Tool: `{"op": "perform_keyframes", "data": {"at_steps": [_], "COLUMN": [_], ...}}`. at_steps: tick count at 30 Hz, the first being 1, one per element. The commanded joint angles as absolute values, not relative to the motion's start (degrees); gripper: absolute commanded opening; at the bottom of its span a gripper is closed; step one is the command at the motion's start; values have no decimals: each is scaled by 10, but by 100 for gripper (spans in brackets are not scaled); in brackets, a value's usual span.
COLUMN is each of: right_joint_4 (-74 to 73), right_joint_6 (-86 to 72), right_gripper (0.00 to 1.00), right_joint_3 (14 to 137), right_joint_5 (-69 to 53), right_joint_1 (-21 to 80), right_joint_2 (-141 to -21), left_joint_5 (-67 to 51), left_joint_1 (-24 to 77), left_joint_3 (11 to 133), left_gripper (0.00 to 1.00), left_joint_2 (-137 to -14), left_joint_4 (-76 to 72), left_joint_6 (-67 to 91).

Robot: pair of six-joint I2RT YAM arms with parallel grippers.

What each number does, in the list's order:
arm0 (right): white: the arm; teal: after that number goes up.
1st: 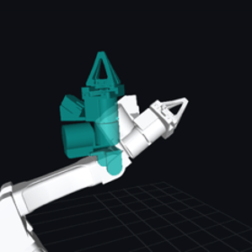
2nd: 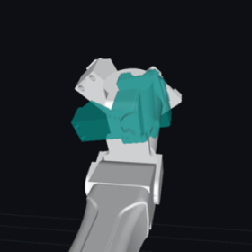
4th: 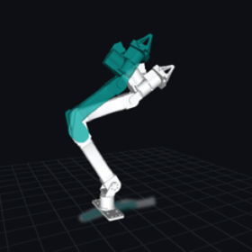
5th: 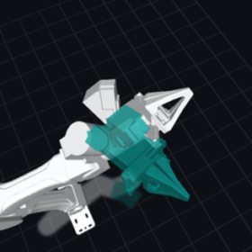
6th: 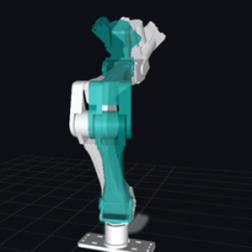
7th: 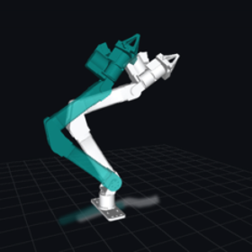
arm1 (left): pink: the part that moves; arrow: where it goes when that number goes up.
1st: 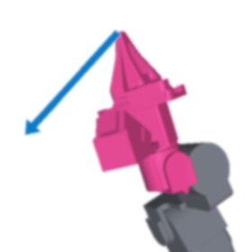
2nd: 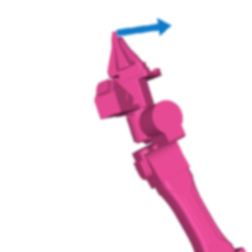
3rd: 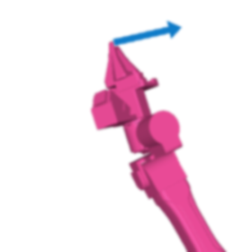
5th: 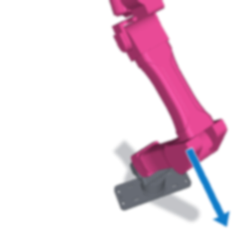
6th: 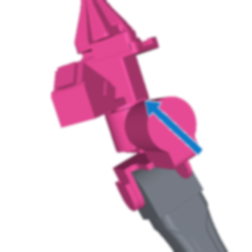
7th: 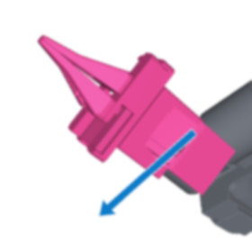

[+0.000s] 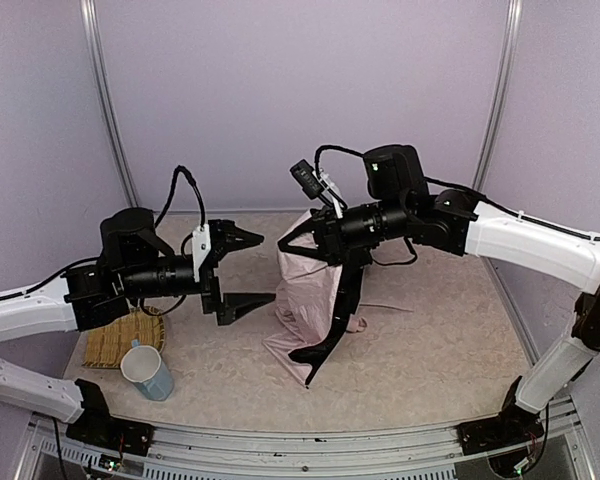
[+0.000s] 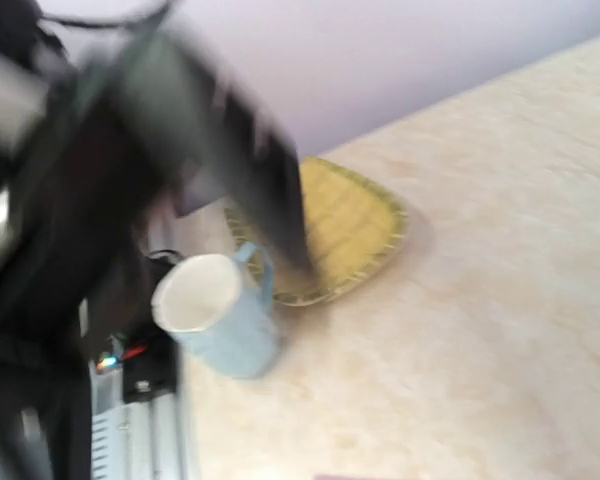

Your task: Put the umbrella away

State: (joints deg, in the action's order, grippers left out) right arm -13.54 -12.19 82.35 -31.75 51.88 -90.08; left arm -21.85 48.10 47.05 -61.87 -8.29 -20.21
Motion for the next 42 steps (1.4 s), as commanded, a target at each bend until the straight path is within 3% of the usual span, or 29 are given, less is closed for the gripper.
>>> {"op": "perform_keyframes", "data": {"at_steps": [1,9,12,15,16,18,20,25,28,36,42], "right_joint_4": [-129,-112,-104,-98,-99,-102,-99,60,100,37,51], "right_joint_6": [-123,-130,-129,-122,-121,-126,-157,-278,-298,-192,-190], "right_gripper": [0,0,0,0,5,32,46,52,49,35,24], "right_joint_3": [855,846,839,832,829,814,780,605,542,656,688], "right_joint_5": [-373,-414,-427,-422,-412,-371,-323,-337,-322,-384,-471], "right_joint_1": [525,530,531,528,520,499,460,321,290,308,342], "right_joint_2": [-883,-872,-864,-854,-850,-836,-814,-752,-788,-1089,-1196], "left_joint_5": [-205,-114,-129,-171,-183,-190,-183,-169,-177,-198,-207], "left_joint_1": [545,541,538,540,540,542,544,549,554,552,453], "left_joint_3": [439,478,469,475,475,473,469,450,460,550,661], "left_gripper": [99,97,89,57,43,19,8,0,0,0,0], "left_joint_2": [-633,-750,-761,-761,-758,-751,-739,-722,-725,-771,-883], "left_joint_4": [-178,-240,-267,-260,-257,-243,-220,-205,-192,-195,-169], "left_joint_6": [-333,-317,-301,-281,-266,-240,-215,-177,-166,-152,-83]}}
